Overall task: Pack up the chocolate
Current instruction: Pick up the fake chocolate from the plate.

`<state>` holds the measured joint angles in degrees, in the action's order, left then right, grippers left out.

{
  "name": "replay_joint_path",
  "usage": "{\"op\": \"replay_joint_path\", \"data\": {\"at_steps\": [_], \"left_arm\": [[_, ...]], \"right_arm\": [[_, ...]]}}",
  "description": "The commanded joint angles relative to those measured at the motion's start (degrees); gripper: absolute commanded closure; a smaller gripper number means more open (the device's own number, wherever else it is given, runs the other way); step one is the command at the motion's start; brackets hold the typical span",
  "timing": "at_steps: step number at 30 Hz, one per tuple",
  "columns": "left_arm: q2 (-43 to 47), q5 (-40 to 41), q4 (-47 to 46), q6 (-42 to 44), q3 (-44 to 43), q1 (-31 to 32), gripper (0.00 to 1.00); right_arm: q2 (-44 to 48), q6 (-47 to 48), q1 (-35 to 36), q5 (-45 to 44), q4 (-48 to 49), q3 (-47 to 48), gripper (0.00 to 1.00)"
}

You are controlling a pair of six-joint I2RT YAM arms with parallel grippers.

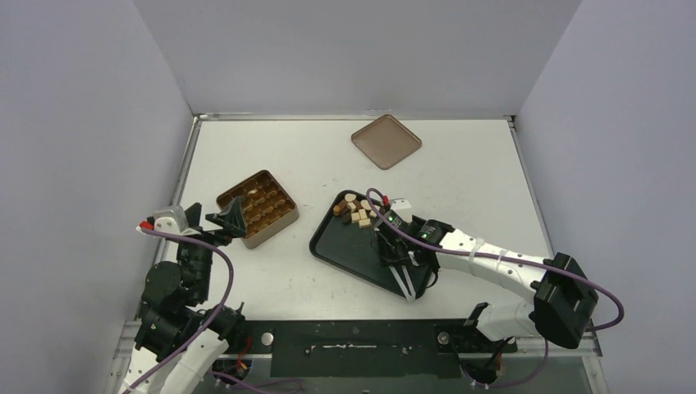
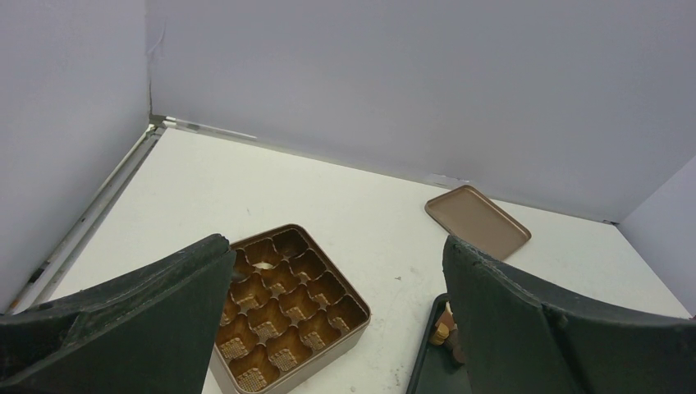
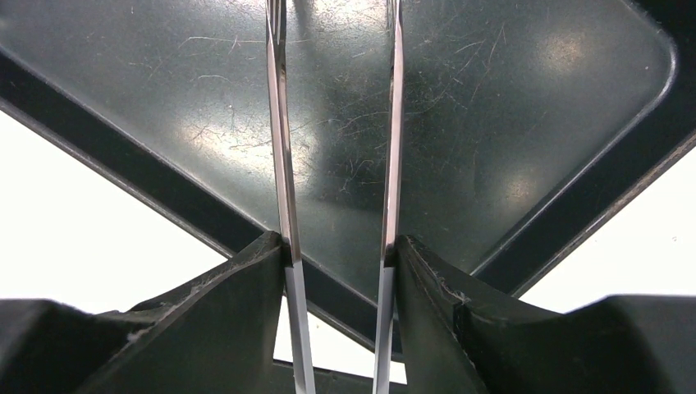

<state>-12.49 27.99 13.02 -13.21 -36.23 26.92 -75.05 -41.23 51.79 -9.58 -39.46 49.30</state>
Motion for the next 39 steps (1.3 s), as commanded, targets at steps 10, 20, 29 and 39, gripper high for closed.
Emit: {"op": "replay_joint_path", "data": {"at_steps": [10, 20, 29, 39], "left_arm": [[0.19, -0.76, -2.33, 0.38, -0.05, 0.15, 0.03], [0.01, -0.84, -2.62, 0.3, 0.06, 0.15, 0.03], [-0.32, -1.09, -2.58, 0.27, 0.02, 0.24, 0.03], [-0.03, -0.78, -2.28, 0.03, 0.01, 0.24, 0.03]], "right_arm": [[-1.31, -0.79, 0.14, -2.13, 1.22, 0.1, 0.56], [-0.86, -0.01, 0.31, -2.6, 0.1, 1.44, 0.7], [0.86, 1.5, 2.17, -2.7, -0.68, 2.39, 0.75], [3.19, 0.88, 2.79, -3.99, -1.97, 3.44, 0.77]]}}
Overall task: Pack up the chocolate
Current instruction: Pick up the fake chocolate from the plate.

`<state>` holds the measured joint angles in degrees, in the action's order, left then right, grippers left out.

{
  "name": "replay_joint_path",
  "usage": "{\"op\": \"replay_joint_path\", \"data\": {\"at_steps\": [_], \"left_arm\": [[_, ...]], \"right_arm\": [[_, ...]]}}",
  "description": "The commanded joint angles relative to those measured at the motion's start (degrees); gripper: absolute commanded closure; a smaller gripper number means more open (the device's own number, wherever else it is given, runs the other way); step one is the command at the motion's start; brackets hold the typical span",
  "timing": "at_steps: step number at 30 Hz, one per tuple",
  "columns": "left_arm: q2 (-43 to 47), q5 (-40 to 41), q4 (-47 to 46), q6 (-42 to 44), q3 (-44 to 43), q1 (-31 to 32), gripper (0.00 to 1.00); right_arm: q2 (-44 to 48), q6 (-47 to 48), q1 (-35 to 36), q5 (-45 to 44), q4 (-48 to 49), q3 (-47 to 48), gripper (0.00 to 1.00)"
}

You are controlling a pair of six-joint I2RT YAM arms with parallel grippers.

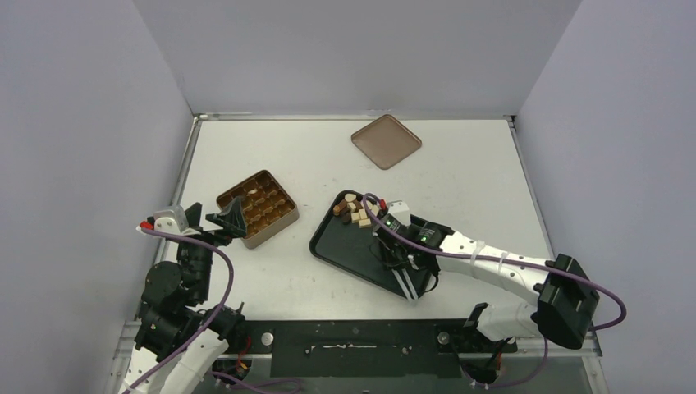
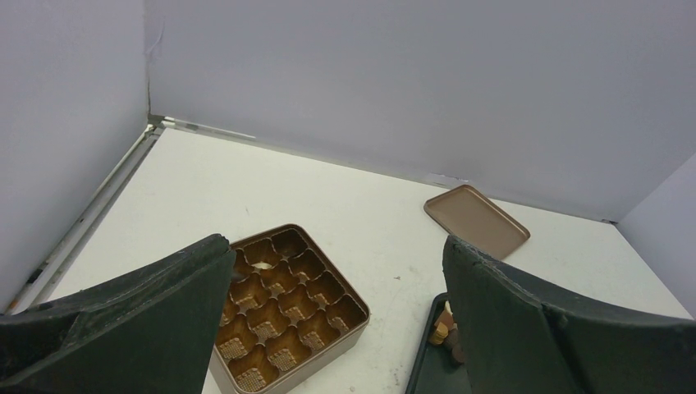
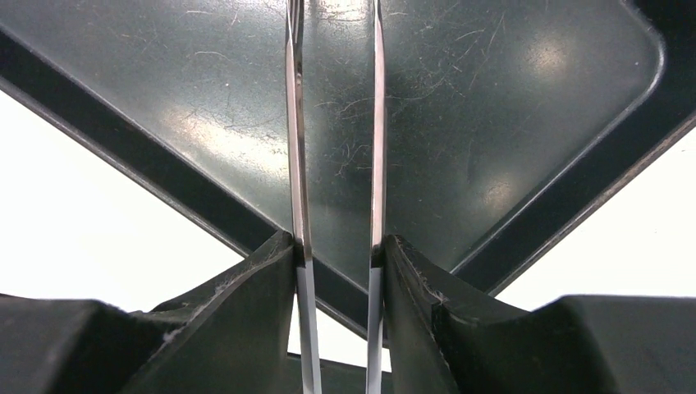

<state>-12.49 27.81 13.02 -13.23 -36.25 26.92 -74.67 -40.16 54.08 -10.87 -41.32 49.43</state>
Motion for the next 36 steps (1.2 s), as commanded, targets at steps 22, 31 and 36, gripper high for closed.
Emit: {"op": "replay_joint_path", "data": {"at_steps": [22, 31, 36], "left_arm": [[0.51, -0.41, -2.27, 0.14, -0.04, 0.33, 0.03], [0.37, -0.46, -2.29, 0.2, 0.0, 0.33, 0.03], [0.28, -0.4, -2.25, 0.23, -0.05, 0.33, 0.03]], "right_arm": [[3.05, -2.33, 0.78, -2.97, 0.01, 1.95, 0.62], [1.54, -2.5, 0.95, -1.41, 3.25, -0.18, 0.57], [-0.55, -1.97, 0.93, -1.13, 4.55, -0.14, 0.55]]}}
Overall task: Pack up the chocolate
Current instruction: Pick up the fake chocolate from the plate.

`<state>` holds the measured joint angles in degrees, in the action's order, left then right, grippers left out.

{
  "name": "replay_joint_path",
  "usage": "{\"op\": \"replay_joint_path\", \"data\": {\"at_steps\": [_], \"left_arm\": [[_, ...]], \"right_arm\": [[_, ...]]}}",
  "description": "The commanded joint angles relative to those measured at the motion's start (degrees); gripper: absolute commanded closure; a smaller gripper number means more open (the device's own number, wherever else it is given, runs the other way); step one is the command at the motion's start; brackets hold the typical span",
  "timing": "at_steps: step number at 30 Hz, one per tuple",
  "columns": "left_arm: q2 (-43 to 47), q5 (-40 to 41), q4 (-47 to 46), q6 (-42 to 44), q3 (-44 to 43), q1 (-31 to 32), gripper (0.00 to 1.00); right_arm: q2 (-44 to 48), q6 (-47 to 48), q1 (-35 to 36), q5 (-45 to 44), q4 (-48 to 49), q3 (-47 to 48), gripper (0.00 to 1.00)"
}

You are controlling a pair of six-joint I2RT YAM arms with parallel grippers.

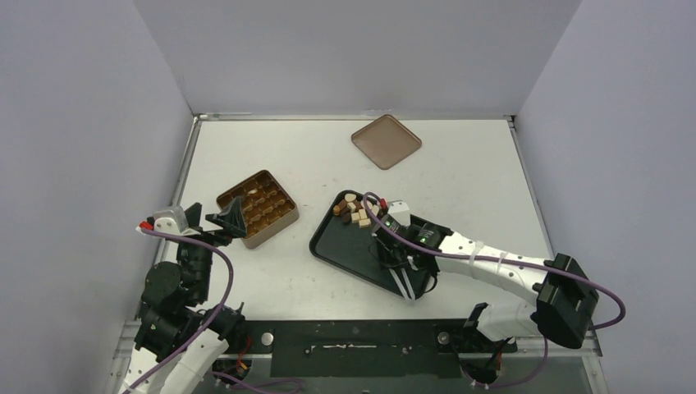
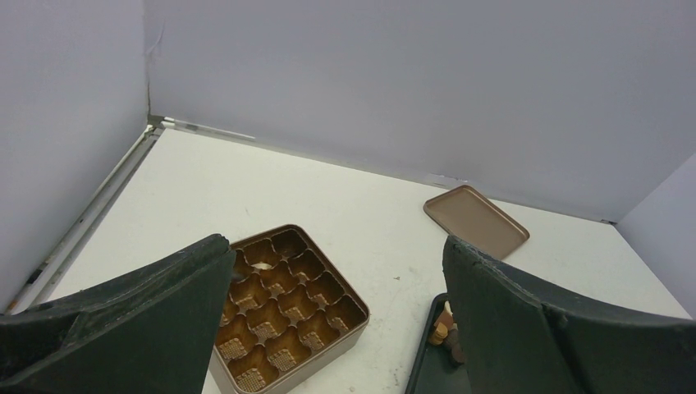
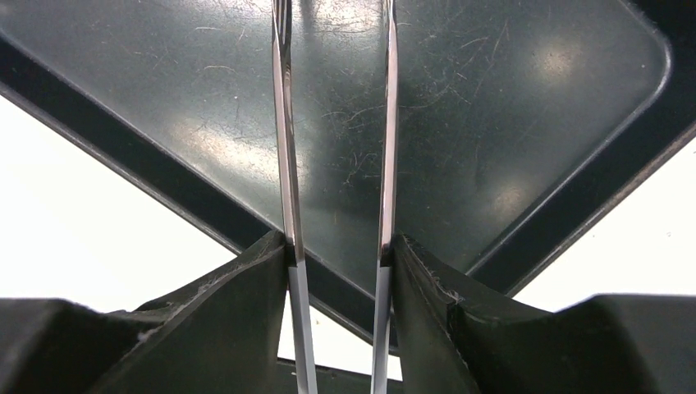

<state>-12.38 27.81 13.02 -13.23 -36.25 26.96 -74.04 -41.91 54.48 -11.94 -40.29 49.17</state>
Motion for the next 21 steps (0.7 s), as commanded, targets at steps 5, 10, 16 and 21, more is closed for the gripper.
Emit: {"op": "replay_joint_path", "data": {"at_steps": [5, 10, 16, 21], "left_arm": [[0.01, -0.36, -2.29, 0.27, -0.08, 0.29, 0.03], [-0.06, -0.37, -2.3, 0.23, -0.12, 0.29, 0.03], [-0.09, -0.44, -2.22, 0.23, -0.14, 0.29, 0.03], [-0.01, -0.48, -2.29, 0.18, -0.07, 0.29, 0.03]], "right_arm": [[-3.12, 0.33, 0.56, -0.16, 3.57, 0.86, 0.55], [-3.51, 0.43, 0.62, -0.1, 3.04, 1.58, 0.62], [-2.48, 0.6, 1.28, -0.08, 2.32, 2.52, 0.79], [-1.23, 0.36, 1.86, -0.45, 1.24, 3.08, 0.84]]}}
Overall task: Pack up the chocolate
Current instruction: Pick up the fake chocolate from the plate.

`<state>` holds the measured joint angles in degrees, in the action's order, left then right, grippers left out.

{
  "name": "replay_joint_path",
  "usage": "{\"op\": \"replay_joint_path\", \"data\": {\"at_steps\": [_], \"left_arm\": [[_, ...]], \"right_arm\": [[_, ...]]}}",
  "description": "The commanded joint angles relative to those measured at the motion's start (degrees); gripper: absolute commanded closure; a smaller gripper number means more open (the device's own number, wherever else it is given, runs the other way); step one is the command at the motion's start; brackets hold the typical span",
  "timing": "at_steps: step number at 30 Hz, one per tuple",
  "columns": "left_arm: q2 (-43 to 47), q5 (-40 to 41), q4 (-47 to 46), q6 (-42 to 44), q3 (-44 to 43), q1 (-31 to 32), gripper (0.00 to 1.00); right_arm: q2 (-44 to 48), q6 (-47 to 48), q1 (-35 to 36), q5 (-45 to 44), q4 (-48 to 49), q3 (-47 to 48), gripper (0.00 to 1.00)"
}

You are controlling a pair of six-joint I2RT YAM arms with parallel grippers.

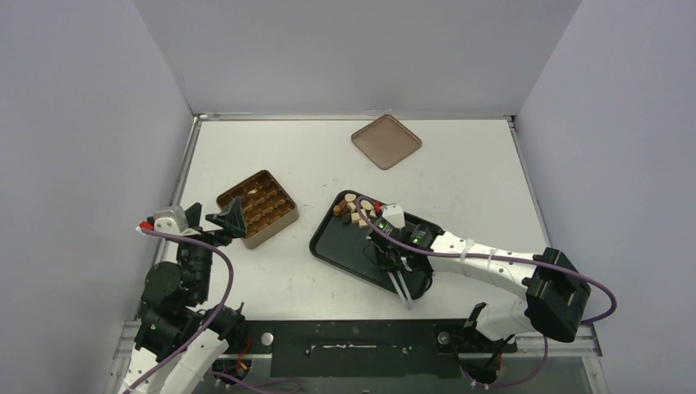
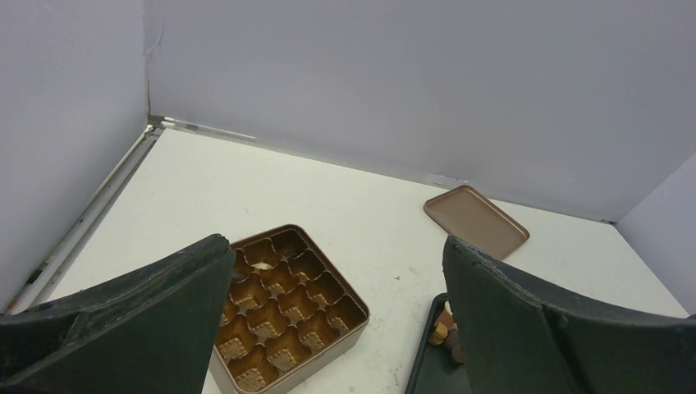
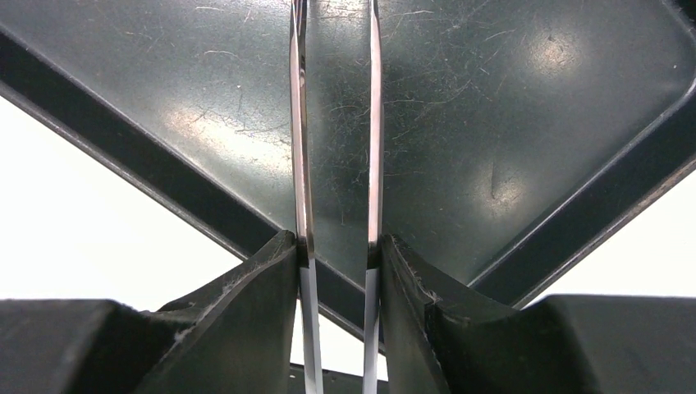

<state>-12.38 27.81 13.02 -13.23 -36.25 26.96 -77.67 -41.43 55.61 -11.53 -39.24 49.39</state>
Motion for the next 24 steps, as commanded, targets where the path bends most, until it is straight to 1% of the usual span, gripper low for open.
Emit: {"op": "replay_joint_path", "data": {"at_steps": [1, 6, 15, 20, 24], "left_arm": [[-0.01, -0.47, -2.25, 0.24, -0.09, 0.29, 0.03], [0.08, -0.42, -2.28, 0.16, -0.05, 0.29, 0.03], [0.1, -0.39, -2.29, 0.15, -0.05, 0.28, 0.03], [0.34, -0.16, -2.25, 0.22, -0.12, 0.2, 0.03], [0.77, 0.83, -1.95, 0.23, -0.34, 0.12, 0.03]], "right_arm": [[2.76, -0.21, 0.77, -0.86, 0.14, 2.9, 0.85], [4.01, -0.54, 1.0, -0.78, 0.53, 3.57, 0.86], [2.33, 0.81, 1.67, -1.1, 2.15, 7.92, 0.88], [-1.75, 3.17, 2.05, 0.59, 7.2, 12.54, 0.88], [-6.38, 6.27, 2.89, 3.59, 13.63, 16.7, 0.87]]}}
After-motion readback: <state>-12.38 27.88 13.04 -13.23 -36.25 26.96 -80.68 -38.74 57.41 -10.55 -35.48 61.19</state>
